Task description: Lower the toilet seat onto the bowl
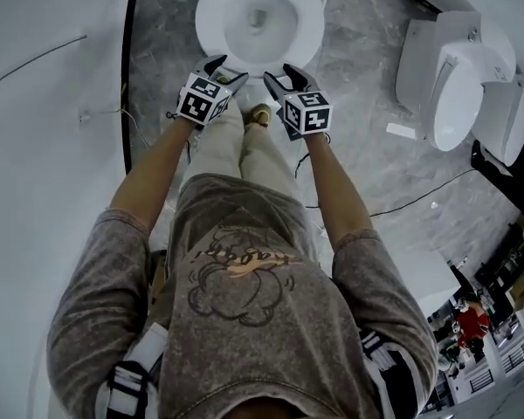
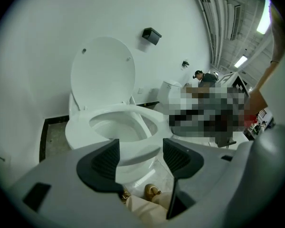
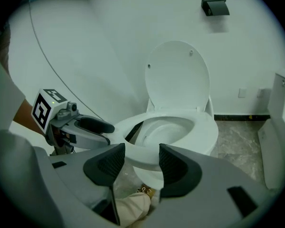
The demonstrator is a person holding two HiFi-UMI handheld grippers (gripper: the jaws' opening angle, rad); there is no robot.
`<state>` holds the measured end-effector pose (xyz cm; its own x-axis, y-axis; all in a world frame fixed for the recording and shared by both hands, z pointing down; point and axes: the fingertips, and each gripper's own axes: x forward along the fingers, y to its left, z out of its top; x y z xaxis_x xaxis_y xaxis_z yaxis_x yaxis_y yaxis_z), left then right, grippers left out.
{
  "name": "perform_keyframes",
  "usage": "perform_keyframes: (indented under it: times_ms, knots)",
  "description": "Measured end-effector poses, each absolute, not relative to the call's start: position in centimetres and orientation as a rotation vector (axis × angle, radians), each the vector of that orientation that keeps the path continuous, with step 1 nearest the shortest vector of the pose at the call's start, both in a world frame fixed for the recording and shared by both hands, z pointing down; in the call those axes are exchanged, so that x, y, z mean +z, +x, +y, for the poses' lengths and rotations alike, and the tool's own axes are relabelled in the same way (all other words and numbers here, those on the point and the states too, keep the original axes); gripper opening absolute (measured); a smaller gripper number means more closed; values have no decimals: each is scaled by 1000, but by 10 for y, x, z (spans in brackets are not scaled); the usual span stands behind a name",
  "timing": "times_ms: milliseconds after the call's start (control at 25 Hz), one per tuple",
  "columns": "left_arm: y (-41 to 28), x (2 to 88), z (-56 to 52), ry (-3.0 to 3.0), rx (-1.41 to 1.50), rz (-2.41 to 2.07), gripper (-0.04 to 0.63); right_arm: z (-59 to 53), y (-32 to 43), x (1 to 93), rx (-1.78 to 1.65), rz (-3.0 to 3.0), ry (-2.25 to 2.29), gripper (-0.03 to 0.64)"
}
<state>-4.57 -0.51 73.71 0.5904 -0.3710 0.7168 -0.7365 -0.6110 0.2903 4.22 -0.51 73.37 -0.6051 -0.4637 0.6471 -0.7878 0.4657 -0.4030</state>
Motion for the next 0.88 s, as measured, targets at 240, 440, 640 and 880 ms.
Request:
perform_keyframes:
  times_ms: [240,440,640,880]
  knots:
    - [-49,806,26,2144,871,-845,287,25,39,802,1048,-2187,1006,230]
    - [-54,859,37,2077,873,-854,287,36,35,856,1118,-2128,987,230]
    - [-53,907,40,2029,846,-866,287,37,35,904,1166,-2079,1015,229]
    - [-51,937,38,2002,831,-924,288,35,37,933,1191,-2061,1040,221]
